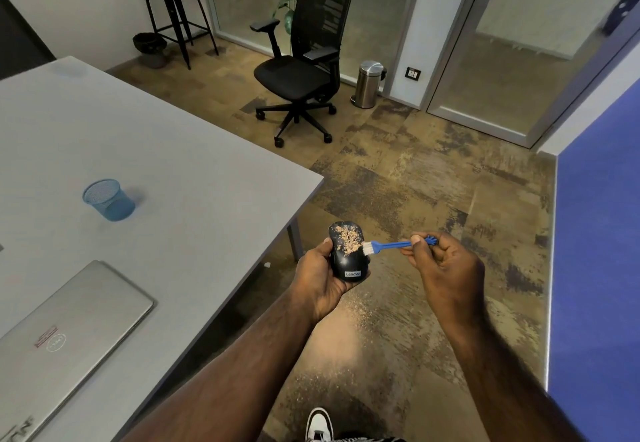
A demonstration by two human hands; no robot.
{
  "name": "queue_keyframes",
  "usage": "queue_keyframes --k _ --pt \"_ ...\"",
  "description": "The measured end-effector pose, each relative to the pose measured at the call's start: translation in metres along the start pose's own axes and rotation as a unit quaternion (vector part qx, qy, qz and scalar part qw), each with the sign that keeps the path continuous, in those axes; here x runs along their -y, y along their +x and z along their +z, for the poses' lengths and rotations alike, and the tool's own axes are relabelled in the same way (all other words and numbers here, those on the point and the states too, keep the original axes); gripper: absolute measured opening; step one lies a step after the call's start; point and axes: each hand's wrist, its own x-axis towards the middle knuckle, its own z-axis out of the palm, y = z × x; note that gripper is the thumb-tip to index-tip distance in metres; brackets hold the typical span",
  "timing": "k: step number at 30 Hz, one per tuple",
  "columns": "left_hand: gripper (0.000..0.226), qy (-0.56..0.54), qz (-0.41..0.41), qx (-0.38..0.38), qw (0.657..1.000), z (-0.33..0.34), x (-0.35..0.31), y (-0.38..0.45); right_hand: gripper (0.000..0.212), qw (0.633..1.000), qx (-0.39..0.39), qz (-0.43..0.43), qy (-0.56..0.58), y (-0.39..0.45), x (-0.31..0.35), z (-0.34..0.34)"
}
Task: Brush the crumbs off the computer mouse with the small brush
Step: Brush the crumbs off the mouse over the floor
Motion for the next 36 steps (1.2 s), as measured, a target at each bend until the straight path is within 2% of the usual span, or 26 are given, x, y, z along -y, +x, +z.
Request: queue_keyframes --k 14,20,25,29,33,36 --pt "0.045 0.021 -0.007 0.008 1.000 0.001 0.004 -0.004 0.010 0.996 -0.005 0.052 0.070 0.016 0.002 -0.001" --pt "0.048 0.029 -0.009 0.008 1.000 0.002 0.006 -0.005 0.009 0.997 -0.021 0.054 0.050 0.029 0.003 0.001" --pt "0.049 0.035 -0.009 0.007 0.999 0.003 0.007 -0.005 0.009 0.999 -0.002 0.039 0.017 0.032 0.003 0.006" --pt "0.046 0.035 -0.009 0.002 0.999 0.002 0.008 -0.006 0.020 0.999 -0.012 0.037 0.028 0.036 0.005 0.005" --pt "0.046 0.033 -0.016 0.005 0.999 0.003 0.009 -0.006 0.008 1.000 -0.002 0.027 -0.004 0.037 0.004 0.009" --pt "0.046 0.034 -0.017 0.007 0.999 0.003 0.009 -0.007 0.015 0.999 -0.015 0.035 -0.001 0.042 0.005 0.007"
